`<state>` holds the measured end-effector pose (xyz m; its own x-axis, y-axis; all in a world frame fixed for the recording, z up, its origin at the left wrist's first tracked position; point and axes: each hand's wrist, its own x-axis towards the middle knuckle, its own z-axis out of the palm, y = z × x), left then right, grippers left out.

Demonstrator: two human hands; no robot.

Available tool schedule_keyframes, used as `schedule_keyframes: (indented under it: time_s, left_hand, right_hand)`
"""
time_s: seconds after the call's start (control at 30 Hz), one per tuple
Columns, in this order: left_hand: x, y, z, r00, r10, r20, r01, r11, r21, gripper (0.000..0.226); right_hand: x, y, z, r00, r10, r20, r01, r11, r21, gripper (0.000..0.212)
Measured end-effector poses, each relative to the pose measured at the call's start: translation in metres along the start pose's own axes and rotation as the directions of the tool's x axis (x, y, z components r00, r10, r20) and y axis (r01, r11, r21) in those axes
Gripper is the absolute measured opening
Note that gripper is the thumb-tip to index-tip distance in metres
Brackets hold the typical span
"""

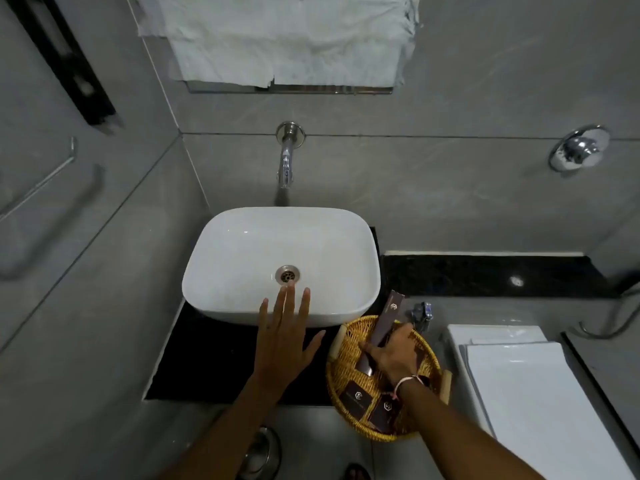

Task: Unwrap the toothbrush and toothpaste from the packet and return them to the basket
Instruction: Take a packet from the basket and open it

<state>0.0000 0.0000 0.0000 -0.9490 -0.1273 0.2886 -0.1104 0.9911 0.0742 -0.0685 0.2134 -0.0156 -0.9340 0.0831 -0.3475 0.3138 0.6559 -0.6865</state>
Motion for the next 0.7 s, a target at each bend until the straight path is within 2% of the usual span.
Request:
schedule_keyframes:
  time_s: [0.13, 0.17, 0.23, 0.27, 0.3, 0.37, 0.4, 0.43, 0.47, 0.57, 0.7]
  left_hand:
    - [0.005, 0.001, -0.014, 1.0, 0.002, -0.028, -0.003, 0.999, -0.05, 0.081]
    - [0.008, 0.002, -0.017, 0.999, -0.004, -0.046, -0.001, 0.994, -0.107, 0.079]
    - [0.016, 0.005, -0.027, 0.995, -0.049, -0.085, 0.018, 0.944, -0.329, 0.071]
    - [0.022, 0.007, -0.035, 0.993, -0.096, -0.065, 0.054, 0.876, -0.479, 0.065]
    - [0.029, 0.01, -0.044, 0.989, -0.15, -0.003, 0.114, 0.764, -0.635, 0.059]
    - [0.04, 0.012, -0.066, 0.95, -0.239, 0.202, 0.289, 0.426, -0.857, 0.048]
    - [0.042, 0.012, -0.076, 0.92, -0.238, 0.312, 0.365, 0.226, -0.903, 0.044]
    - [0.041, 0.011, -0.084, 0.894, -0.218, 0.392, 0.414, 0.066, -0.908, 0.041]
    - [0.038, 0.009, -0.09, 0.886, -0.19, 0.424, 0.428, -0.02, -0.904, 0.038]
    - [0.021, 0.002, -0.099, 0.89, -0.138, 0.435, 0.416, -0.151, -0.897, 0.032]
    - [0.001, -0.008, -0.1, 0.883, -0.138, 0.448, 0.383, -0.341, -0.859, 0.034]
  right_hand:
    - [-0.003, -0.002, -0.005, 0.99, 0.131, -0.052, -0.125, 0.987, 0.102, 0.068]
    - [-0.006, -0.003, -0.008, 0.991, 0.116, -0.061, -0.109, 0.988, 0.105, 0.061]
    - [-0.012, -0.007, -0.018, 0.994, 0.015, -0.109, -0.005, 0.996, 0.091, 0.048]
    - [-0.013, -0.009, -0.025, 0.989, -0.07, -0.133, 0.081, 0.993, 0.081, 0.045]
    - [-0.014, -0.013, -0.033, 0.978, -0.168, -0.125, 0.178, 0.981, 0.073, 0.045]
    - [-0.016, -0.027, -0.053, 0.931, -0.359, -0.06, 0.361, 0.932, 0.037, 0.046]
    - [-0.015, -0.035, -0.062, 0.897, -0.442, -0.015, 0.442, 0.897, 0.014, 0.046]
    - [-0.014, -0.044, -0.071, 0.858, -0.512, 0.028, 0.513, 0.858, -0.025, 0.046]
    - [-0.013, -0.053, -0.079, 0.82, -0.568, 0.067, 0.572, 0.817, -0.07, 0.046]
    - [-0.013, -0.08, -0.095, 0.724, -0.669, 0.169, 0.69, 0.701, -0.183, 0.048]
    - [-0.016, -0.112, -0.106, 0.652, -0.703, 0.283, 0.758, 0.602, -0.251, 0.048]
